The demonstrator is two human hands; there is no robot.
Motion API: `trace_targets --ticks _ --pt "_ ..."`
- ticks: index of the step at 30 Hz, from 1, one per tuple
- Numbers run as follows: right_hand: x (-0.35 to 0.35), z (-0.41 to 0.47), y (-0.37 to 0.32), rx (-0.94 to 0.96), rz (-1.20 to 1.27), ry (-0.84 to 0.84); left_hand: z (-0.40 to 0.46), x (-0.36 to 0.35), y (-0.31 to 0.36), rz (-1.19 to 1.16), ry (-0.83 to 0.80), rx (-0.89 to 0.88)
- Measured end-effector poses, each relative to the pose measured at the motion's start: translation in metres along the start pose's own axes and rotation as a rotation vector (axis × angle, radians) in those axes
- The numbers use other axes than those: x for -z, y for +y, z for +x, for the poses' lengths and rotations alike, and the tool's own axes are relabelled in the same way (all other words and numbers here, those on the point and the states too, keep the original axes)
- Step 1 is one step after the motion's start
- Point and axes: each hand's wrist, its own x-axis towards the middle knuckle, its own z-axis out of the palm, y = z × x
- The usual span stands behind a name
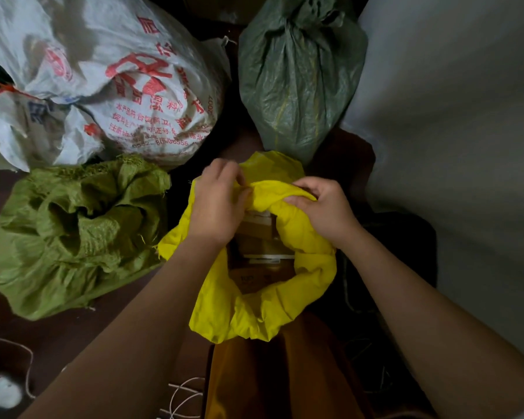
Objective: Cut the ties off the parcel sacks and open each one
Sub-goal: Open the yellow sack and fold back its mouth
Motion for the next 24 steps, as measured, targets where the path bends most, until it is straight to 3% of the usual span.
trace_targets --ticks 2,5,9,15,17,19,21,24 --pt "0.001 0.002 -0.001 -0.05 0.069 -0.007 -0.008 -0.001 -0.002 0.311 0.052 -0.211" --pt "0.002 0.007 -0.001 -0.102 0.126 -0.04 -0.021 -0.004 -0.004 0.459 -0.027 -0.334" --pt "0.003 0.014 0.001 -0.173 0.149 -0.127 -0.027 -0.014 -0.005 0.497 -0.075 -0.239" --pt "0.003 0.022 -0.001 -0.245 0.157 -0.105 -0.014 -0.029 0.001 0.184 -0.013 0.017" --pt "0.001 0.02 0.001 -0.137 -0.089 -0.015 -0.007 -0.03 0.0 0.074 -0.007 0.123" --pt "-0.005 0.014 0.002 0.122 -0.346 0.094 0.0 -0.029 -0.002 0.036 -0.013 0.176" --pt "-0.012 0.006 -0.001 0.359 -0.407 0.186 0.006 -0.026 -0.003 0.009 -0.032 0.207" --pt "-0.024 -0.002 -0.003 0.405 -0.479 0.079 0.017 -0.022 -0.006 -0.057 -0.072 0.294"
